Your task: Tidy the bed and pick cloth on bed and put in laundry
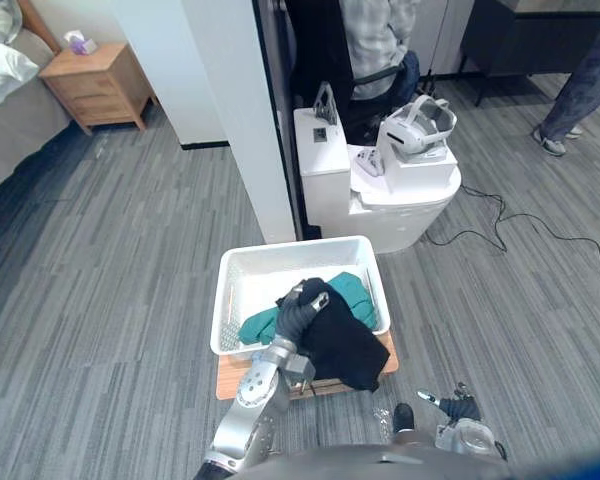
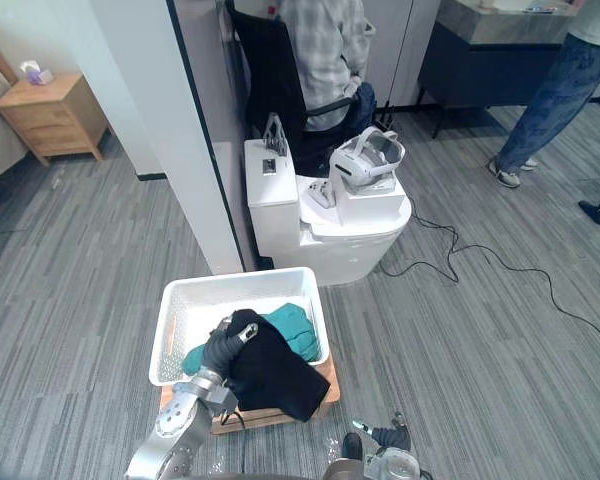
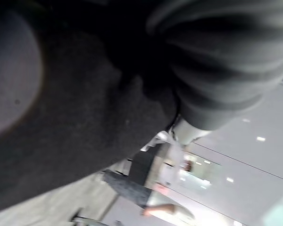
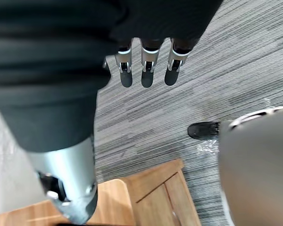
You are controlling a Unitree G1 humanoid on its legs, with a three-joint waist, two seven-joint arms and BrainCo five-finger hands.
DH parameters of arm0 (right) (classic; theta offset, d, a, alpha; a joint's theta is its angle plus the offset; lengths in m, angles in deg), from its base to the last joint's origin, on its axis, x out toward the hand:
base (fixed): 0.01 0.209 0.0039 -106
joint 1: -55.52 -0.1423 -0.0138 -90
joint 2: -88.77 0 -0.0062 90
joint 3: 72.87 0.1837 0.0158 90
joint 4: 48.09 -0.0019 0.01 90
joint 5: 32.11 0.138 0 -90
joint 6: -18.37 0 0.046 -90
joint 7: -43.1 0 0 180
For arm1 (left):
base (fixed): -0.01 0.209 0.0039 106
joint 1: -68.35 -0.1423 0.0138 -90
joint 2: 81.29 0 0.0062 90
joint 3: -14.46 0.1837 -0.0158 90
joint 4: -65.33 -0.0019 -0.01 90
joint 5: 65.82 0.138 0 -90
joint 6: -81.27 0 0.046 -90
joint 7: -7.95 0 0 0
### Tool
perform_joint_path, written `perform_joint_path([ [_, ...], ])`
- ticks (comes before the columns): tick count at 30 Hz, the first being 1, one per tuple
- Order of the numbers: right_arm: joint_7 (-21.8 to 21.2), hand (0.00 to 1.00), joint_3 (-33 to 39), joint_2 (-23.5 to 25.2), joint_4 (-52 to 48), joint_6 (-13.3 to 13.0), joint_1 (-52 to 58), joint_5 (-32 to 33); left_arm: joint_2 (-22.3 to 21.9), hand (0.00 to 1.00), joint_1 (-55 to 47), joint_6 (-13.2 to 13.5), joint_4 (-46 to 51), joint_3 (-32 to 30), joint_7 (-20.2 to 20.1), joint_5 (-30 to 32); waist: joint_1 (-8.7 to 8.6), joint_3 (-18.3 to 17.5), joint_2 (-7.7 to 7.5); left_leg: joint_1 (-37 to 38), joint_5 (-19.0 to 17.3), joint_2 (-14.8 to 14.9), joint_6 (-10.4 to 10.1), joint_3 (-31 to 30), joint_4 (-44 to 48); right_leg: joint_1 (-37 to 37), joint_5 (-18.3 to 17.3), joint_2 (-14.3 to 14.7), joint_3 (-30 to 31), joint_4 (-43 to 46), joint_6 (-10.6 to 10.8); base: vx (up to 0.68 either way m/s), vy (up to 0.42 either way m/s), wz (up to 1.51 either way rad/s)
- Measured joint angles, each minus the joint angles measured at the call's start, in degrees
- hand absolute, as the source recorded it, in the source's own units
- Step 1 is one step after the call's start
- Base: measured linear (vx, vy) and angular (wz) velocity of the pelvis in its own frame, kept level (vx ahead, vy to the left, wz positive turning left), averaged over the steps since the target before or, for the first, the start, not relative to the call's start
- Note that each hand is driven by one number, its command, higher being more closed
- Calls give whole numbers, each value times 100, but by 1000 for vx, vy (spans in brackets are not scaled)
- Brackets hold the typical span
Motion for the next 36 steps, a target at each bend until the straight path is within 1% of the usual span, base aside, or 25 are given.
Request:
perform_joint_path([
  [2,-5,0,-2,-19,53,-2,-17,-4,-7,100,48,90,190,-93,93,-18,-3,-18,-12,10,1,-1,1,-21,1,37,-7,-5,-25,0,-11,-28,-6,5],
  [4,-19,0,0,-51,175,-2,-38,-4,-20,100,98,170,365,-333,185,-16,-2,-74,-33,7,8,-2,8,-72,0,62,-23,-13,-81,0,-30,-18,-7,11],
  [7,-58,0,41,-76,342,22,-83,-7,-51,100,175,323,453,-750,420,-10,-3,-97,-59,14,23,-4,14,-176,-4,156,-71,-31,-192,0,-54,-17,-7,18],
  [9,-76,0,89,-85,445,63,-104,-7,-64,100,245,406,453,-1045,638,28,28,-133,-71,10,32,-13,20,-213,-10,180,-87,-46,-242,0,-54,-12,-3,12],
  [12,-100,0,132,-102,506,70,-110,-7,-64,100,274,479,453,-1437,900,124,26,-152,-85,15,64,-27,25,-304,-71,233,-112,-63,-337,0,-50,-7,-2,18],
  [16,-117,0,253,-113,618,123,-112,-15,-40,100,286,508,444,-2183,1371,574,80,-178,-127,15,71,-28,25,-320,-103,241,-130,-61,-369,0,-63,2,-1,4],
  [19,-116,0,328,-115,660,135,-110,-17,68,100,436,518,357,-2546,1688,930,121,-167,-154,3,71,-28,26,-347,-121,246,-131,-61,-402,0,-59,11,-1,5],
  [24,-108,0,327,-105,652,140,-114,-66,341,100,904,541,-275,-2728,1999,1234,111,-149,-178,-3,71,-35,26,-358,-168,228,-137,-62,-423,-2,-63,3,-1,2],
  [27,-97,0,328,-97,644,140,-117,-66,433,100,999,467,-509,-2733,2020,1468,89,-127,-192,-90,71,-38,26,-341,-176,132,-140,-62,-416,-3,-60,0,0,0],
  [29,-80,0,349,-87,635,140,-123,-65,441,100,1000,358,-594,-2729,2013,1646,58,-93,-192,-109,71,-38,26,-310,-182,59,-139,-58,-393,-3,-57,24,-4,-7],
  [30,-74,0,385,-83,629,140,-129,-65,442,100,1000,340,-667,-2730,2004,1685,45,-75,-177,-116,69,-38,25,-289,-188,30,-136,-54,-368,-3,-54,29,-3,-9],
  [31,-62,0,441,-77,585,140,-128,-64,442,100,1002,297,-768,-2729,1995,1685,-15,-36,-139,-125,60,-38,24,-274,-190,15,-136,-54,-364,-3,-53,25,-2,-10],
  [32,-56,0,474,-71,520,141,-116,-65,442,100,1003,236,-782,-2729,1990,1686,-34,-11,-112,-134,48,-38,22,-243,-190,-15,-135,-51,-352,-3,-52,24,-3,-11],
  [36,-50,0,567,-69,407,132,-113,-61,441,100,1118,190,-787,-2708,1942,1693,-76,133,-27,-198,29,-37,26,-159,-179,-130,-124,-43,-294,-2,-39,11,-7,-9],
])
